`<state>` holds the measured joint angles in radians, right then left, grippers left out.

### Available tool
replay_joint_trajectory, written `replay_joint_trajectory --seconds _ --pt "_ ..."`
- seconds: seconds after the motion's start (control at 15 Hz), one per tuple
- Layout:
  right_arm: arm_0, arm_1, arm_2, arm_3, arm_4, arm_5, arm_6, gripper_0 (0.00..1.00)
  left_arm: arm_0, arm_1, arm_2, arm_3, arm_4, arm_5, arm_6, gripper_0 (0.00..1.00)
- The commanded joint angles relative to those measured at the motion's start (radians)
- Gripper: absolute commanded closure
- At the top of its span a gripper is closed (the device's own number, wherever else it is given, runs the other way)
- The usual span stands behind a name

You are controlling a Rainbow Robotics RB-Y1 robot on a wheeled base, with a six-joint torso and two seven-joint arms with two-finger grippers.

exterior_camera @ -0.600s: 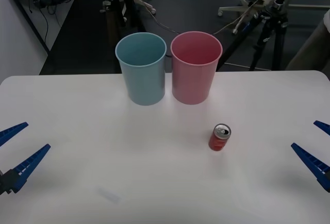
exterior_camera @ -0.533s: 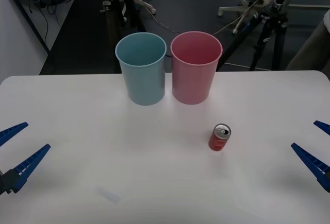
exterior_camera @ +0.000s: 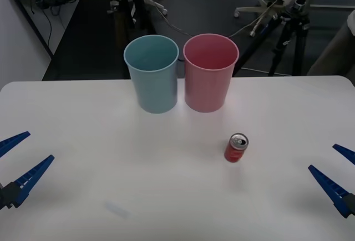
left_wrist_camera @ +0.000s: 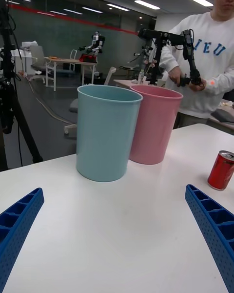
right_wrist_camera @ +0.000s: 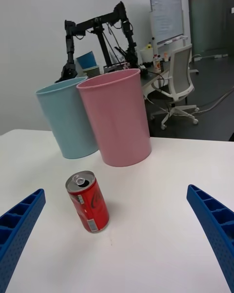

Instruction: Grasp the object on the table and drop it into the matching bin: aluminum can to the light blue bin, PET bottle to the pink bin.

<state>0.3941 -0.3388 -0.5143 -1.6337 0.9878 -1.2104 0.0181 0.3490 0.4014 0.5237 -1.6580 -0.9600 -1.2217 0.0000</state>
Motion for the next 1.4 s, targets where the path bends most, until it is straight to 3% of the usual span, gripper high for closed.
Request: replay_joint_trajectory --seconds 0.07,0.4,0.73,1.2,1.4 --pt "0.034 0.001 0.017 0.000 -0.005 0.002 0.034 0.00 0.000 0.000 0.000 0.000 0.000 0.000 0.000 0.00" --pt "0.101 0.001 0.077 0.002 -0.024 0.020 0.220 0.00 0.000 0.000 0.000 0.000 0.000 0.000 0.000 0.00" --pt "0.126 0.001 0.203 0.002 -0.029 0.109 0.367 0.00 0.000 0.000 0.000 0.000 0.000 0.000 0.000 0.00" --pt "0.078 0.009 0.387 0.002 -0.043 0.321 0.413 0.00 0.000 0.000 0.000 0.000 0.000 0.000 0.000 0.00" --pt "0.015 0.050 0.418 0.057 -0.034 0.361 0.436 0.00 0.000 0.000 0.000 0.000 0.000 0.000 0.000 0.00"
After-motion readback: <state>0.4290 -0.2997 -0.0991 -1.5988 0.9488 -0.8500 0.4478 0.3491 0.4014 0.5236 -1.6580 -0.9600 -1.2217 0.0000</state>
